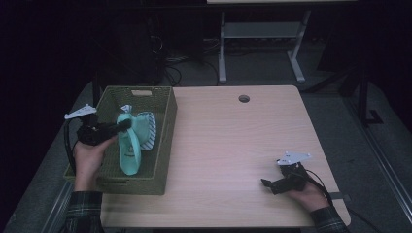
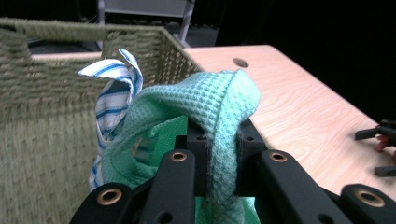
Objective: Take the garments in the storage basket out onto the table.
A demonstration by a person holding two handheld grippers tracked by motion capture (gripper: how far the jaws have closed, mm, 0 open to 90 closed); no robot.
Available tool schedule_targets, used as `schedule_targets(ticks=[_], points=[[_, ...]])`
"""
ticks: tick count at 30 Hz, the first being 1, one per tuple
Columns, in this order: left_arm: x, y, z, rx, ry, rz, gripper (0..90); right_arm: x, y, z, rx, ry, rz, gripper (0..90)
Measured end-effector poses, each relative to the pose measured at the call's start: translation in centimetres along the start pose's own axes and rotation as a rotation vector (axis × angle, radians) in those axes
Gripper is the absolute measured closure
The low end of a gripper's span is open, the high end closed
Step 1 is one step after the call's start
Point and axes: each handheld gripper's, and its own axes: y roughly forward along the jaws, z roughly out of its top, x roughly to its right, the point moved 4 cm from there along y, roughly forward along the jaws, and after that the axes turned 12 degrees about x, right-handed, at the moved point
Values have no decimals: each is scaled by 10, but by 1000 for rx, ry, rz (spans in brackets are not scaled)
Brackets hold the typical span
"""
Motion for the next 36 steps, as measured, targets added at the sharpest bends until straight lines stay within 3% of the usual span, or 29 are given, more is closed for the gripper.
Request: schedule_targets(ticks=[17,36], points=[[35,-6,47,61,54,-84,799,0,0,0,1,0,0,20],[78,10,71,90,84,-188,800,0,0,0,1,1,0,20]])
